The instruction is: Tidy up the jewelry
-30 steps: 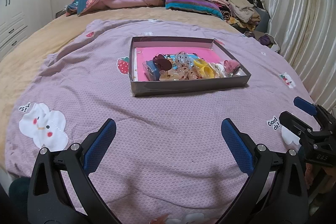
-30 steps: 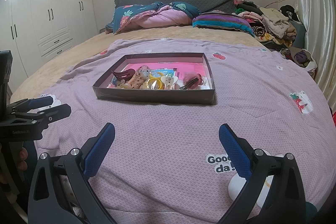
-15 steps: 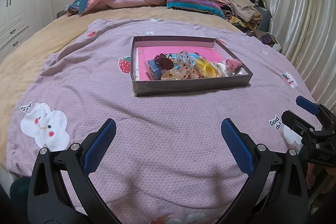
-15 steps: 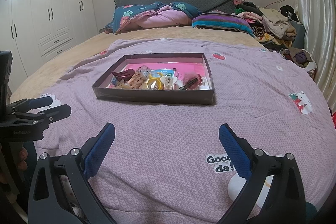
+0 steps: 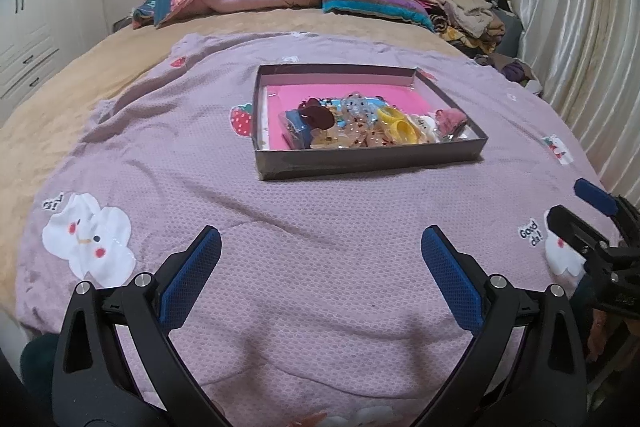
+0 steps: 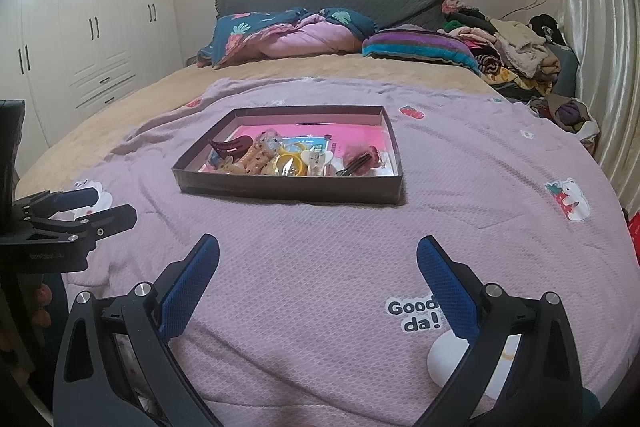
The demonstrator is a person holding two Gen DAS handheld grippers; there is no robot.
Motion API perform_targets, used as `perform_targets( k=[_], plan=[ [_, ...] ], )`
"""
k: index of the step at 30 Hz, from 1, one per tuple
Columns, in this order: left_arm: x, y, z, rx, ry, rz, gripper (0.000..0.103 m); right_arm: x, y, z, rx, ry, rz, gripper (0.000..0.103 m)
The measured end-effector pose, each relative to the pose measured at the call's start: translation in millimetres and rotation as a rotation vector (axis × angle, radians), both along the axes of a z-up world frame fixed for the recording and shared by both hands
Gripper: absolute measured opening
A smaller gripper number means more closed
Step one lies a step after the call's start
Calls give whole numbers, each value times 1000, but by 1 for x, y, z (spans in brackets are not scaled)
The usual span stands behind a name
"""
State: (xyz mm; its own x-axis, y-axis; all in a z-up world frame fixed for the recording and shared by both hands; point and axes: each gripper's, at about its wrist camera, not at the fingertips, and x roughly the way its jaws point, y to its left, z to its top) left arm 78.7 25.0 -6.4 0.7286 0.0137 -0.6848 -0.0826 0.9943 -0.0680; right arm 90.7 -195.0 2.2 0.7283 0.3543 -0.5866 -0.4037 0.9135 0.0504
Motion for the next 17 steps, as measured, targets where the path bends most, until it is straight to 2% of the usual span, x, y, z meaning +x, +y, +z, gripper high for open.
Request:
perform_targets(
  k=[6, 9, 11, 12, 16, 17],
  plan=[
    [7, -1, -3, -11, 16, -1, 94, 8, -7, 1, 3, 6, -42, 99],
    [22, 14, -4, -23, 36, 39, 94, 32, -23, 1, 37, 44, -108, 99],
    [41, 41, -5, -32, 40, 104, 94, 58, -40, -2, 61, 55, -184, 99],
    [54, 59, -6, -19, 44, 151, 94, 80, -54, -5, 59, 64, -258, 99],
    [103, 128, -17, 53, 57, 320, 94, 170, -104, -33, 10, 174, -489, 99],
    [119, 148, -25, 70, 75, 372, 94, 192, -117, -43, -28, 195, -553, 99]
  ],
)
